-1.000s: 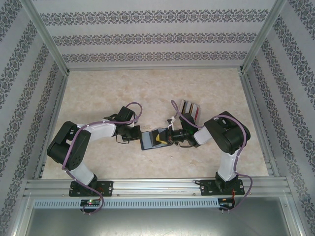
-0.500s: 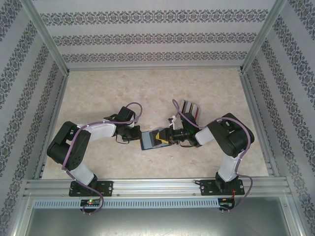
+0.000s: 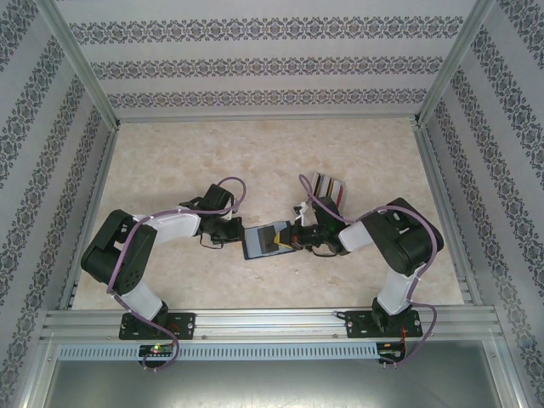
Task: Put the credit cards into the card holder
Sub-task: Insert the credit card into the card slot.
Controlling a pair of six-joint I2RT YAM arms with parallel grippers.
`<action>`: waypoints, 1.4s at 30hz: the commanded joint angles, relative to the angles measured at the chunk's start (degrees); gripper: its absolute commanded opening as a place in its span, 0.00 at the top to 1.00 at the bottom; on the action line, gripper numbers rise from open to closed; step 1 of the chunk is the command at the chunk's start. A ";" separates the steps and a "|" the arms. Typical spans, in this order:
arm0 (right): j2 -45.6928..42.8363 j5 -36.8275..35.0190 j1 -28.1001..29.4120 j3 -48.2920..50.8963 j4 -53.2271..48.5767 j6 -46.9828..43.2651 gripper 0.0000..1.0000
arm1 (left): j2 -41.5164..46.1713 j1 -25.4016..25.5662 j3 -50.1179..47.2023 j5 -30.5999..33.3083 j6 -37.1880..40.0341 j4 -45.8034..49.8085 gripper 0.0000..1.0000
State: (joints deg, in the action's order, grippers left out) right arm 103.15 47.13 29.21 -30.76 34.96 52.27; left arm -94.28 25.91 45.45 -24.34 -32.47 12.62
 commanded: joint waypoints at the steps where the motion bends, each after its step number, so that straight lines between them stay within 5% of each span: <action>1: 2.09 -2.46 2.12 -1.08 -1.91 0.04 0.97 | -1.76 -0.22 -1.54 6.95 1.31 0.32 0.91; 18: 0.00 -6.05 3.77 -1.81 -5.76 -0.46 0.78 | -0.38 -0.14 -1.51 7.45 0.48 0.85 0.87; 26: 1.93 -4.66 4.20 -2.27 -3.36 1.19 0.99 | -1.39 -0.16 -1.39 6.79 0.57 0.31 0.88; 42: 3.01 -7.54 6.68 -4.62 -1.03 4.72 1.00 | 0.02 -0.16 -2.95 6.60 -0.30 -1.27 0.84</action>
State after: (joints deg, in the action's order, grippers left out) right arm 104.22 42.28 34.44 -34.11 33.30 55.81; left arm -93.97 25.91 44.60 -24.12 -32.56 11.22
